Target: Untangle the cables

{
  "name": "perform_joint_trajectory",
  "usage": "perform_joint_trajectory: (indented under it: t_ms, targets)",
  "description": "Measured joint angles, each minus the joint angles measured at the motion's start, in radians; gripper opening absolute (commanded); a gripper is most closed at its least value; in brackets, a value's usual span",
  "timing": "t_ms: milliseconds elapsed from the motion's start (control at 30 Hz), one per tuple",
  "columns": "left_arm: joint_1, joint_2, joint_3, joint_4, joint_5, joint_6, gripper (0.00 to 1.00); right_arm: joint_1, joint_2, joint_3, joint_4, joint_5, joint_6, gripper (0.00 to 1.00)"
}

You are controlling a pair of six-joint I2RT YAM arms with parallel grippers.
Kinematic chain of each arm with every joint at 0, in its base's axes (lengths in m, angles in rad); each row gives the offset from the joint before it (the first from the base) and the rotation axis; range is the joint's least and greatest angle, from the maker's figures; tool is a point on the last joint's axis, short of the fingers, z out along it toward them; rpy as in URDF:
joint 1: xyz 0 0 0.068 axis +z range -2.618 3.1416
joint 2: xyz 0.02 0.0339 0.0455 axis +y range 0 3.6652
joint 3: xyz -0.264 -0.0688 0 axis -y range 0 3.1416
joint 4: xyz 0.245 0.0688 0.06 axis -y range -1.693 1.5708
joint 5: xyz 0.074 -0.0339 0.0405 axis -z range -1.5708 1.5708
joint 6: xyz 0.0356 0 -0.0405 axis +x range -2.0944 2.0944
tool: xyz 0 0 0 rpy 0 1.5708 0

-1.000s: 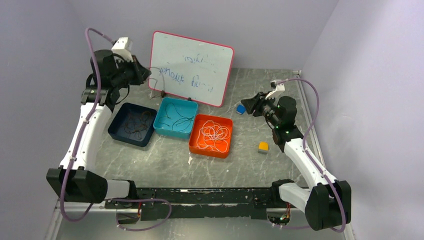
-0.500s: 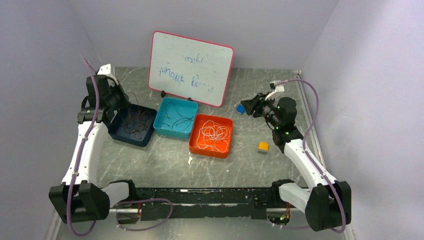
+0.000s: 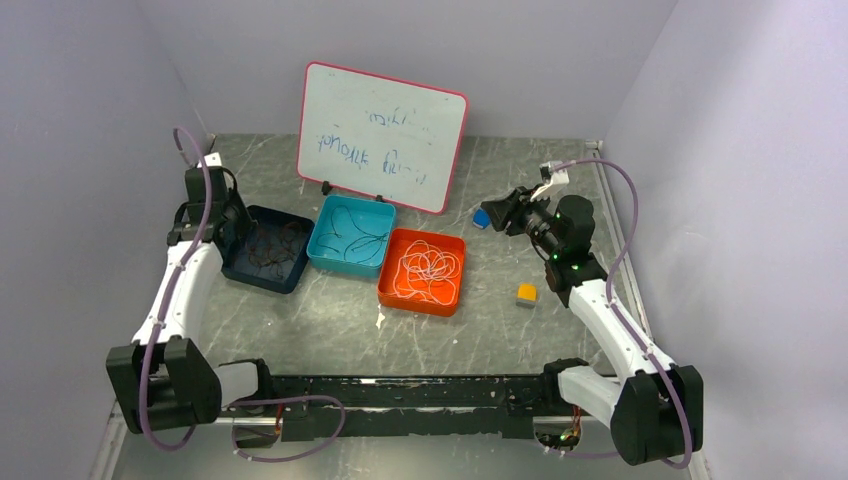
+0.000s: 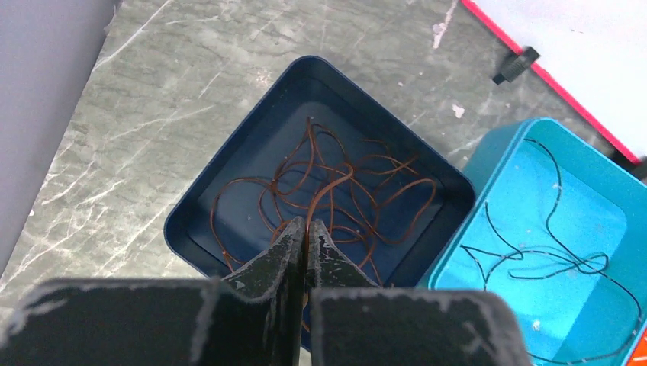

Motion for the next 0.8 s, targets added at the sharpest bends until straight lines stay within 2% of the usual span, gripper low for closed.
perform_joint_trajectory:
  t_ms: [367, 800]
  targets:
    - [0.037, 0.102, 0.006, 0.056, -0.002, 0.013, 0.07, 0.000, -0.002, 0.000, 0.000, 0.002, -0.004, 0.43]
    - [0.046, 0.086, 0.087, 0.082, 0.003, 0.016, 0.07, 0.000, -0.006, 0.000, -0.007, 0.012, -0.008, 0.43]
